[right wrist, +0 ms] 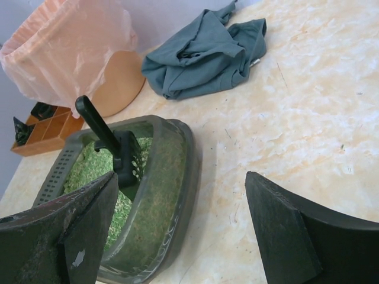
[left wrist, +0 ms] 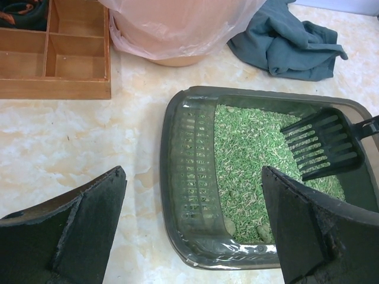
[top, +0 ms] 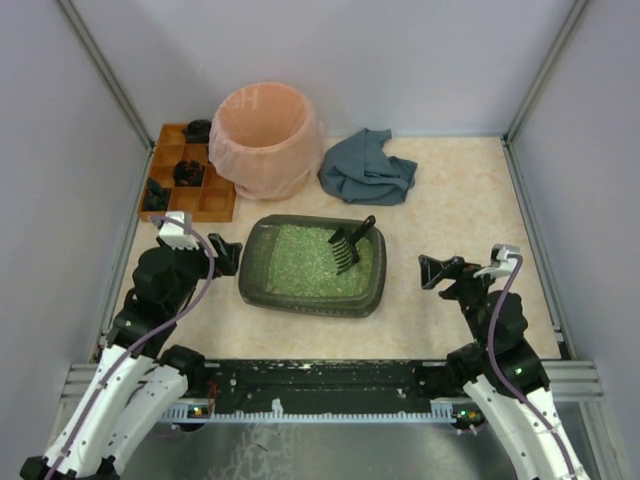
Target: Clean the litter box
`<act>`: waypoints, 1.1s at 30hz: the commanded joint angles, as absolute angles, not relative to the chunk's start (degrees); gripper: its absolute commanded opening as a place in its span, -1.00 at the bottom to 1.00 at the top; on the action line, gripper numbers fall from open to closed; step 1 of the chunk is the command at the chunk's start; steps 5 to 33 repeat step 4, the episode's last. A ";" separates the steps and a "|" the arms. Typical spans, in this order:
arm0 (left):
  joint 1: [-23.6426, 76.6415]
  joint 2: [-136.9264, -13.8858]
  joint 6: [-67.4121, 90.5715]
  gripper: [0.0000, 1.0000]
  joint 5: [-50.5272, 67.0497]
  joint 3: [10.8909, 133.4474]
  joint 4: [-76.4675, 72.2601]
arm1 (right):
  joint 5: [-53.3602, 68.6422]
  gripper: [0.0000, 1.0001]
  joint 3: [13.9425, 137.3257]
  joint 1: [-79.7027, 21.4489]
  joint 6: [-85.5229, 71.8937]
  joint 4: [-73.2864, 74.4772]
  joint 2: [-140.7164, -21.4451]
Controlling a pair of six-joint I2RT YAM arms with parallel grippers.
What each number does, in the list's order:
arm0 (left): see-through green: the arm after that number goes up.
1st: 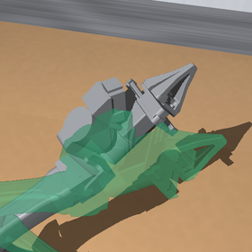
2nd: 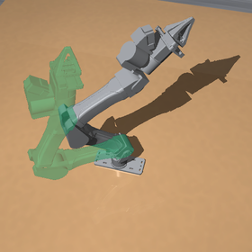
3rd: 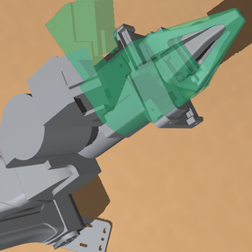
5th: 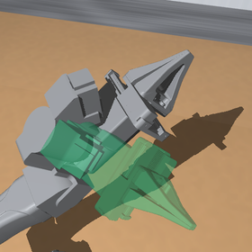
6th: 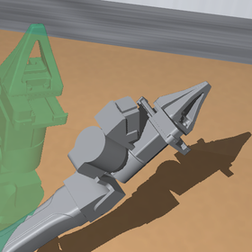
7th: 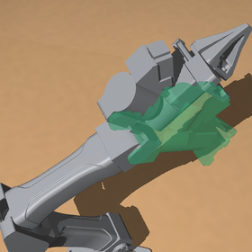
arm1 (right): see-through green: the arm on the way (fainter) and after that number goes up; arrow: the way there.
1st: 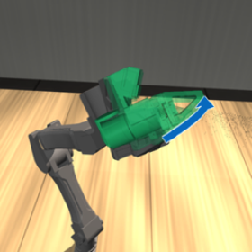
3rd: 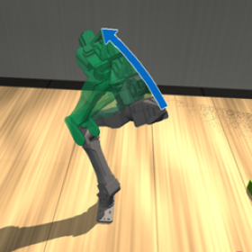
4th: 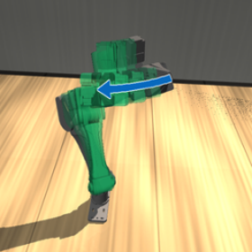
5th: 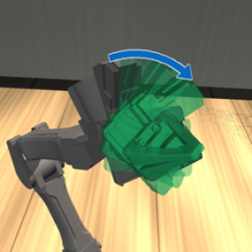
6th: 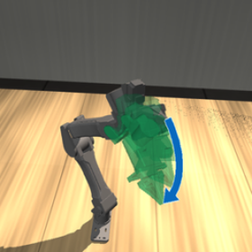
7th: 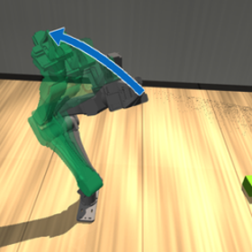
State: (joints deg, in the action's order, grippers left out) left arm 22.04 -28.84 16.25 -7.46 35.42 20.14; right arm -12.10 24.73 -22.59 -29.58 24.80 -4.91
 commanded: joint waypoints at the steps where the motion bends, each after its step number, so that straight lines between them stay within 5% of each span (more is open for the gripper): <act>1: 22.10 -29.47 15.86 1.00 -7.57 35.62 19.40 | -11.81 0.74 24.84 -22.41 -28.79 21.24 -5.67; 33: 22.10 -29.05 16.20 1.00 -7.73 35.77 19.77 | -11.85 0.74 24.94 -22.42 -28.80 21.23 -5.86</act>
